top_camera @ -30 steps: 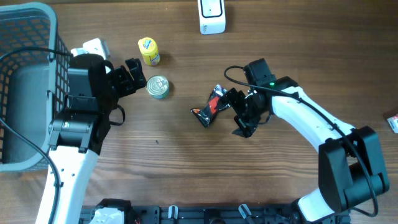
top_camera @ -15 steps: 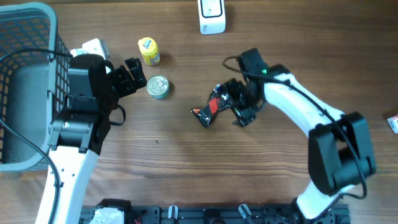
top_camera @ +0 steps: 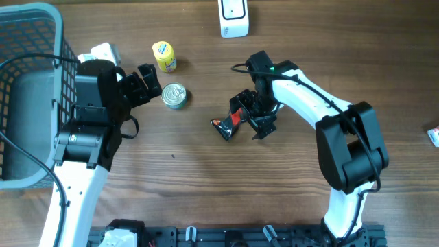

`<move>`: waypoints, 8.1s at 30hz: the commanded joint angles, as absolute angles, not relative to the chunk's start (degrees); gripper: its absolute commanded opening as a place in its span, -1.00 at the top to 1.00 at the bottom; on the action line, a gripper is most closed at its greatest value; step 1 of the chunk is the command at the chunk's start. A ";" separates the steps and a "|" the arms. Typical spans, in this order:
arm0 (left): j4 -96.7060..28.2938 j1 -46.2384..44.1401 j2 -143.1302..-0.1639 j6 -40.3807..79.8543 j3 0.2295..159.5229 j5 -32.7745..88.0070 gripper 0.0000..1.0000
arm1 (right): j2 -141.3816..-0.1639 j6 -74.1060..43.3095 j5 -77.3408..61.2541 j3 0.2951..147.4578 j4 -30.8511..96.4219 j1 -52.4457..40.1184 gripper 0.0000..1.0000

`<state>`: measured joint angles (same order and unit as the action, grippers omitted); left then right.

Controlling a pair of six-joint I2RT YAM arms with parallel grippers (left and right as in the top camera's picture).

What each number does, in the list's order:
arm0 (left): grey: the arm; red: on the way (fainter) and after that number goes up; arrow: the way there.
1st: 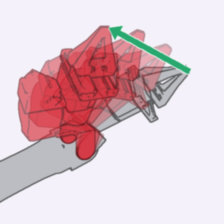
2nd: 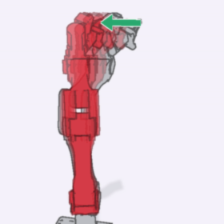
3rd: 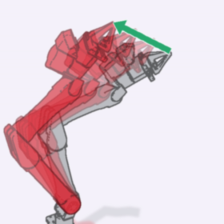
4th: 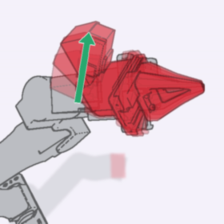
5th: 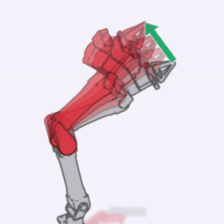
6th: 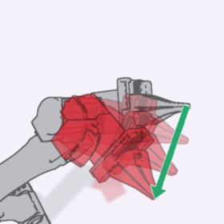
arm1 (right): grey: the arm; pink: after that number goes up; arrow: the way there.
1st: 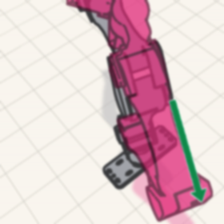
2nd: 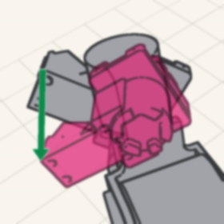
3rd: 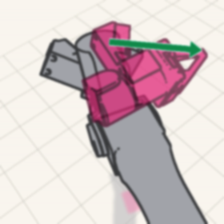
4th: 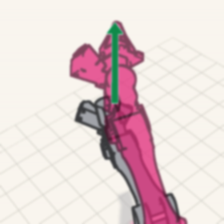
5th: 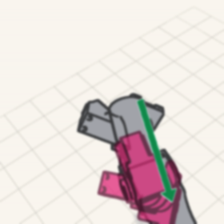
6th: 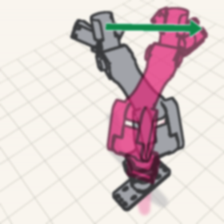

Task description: Scan the item barcode

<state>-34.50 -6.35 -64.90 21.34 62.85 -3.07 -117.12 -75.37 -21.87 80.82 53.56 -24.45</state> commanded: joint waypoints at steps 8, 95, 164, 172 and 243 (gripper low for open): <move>-34.48 -6.09 -64.40 21.89 62.83 -2.59 -1.00 | -117.93 -76.29 -20.56 81.69 48.90 -25.15 -0.93; -35.57 -6.09 -64.40 21.87 62.83 -2.59 -1.00 | -123.90 -72.03 -6.11 81.87 48.03 -25.69 0.34; -37.10 -9.08 -68.27 24.93 62.83 -2.39 -1.00 | -123.72 -81.49 -92.27 85.52 -44.47 -18.11 0.74; -38.02 -9.06 -68.27 24.91 62.83 -2.42 -1.00 | -123.42 -115.83 -90.00 85.56 -92.90 -16.05 0.74; -18.20 -9.19 -82.04 46.02 62.83 35.86 -1.00 | -123.17 -118.61 -92.40 85.38 -29.63 -15.51 0.62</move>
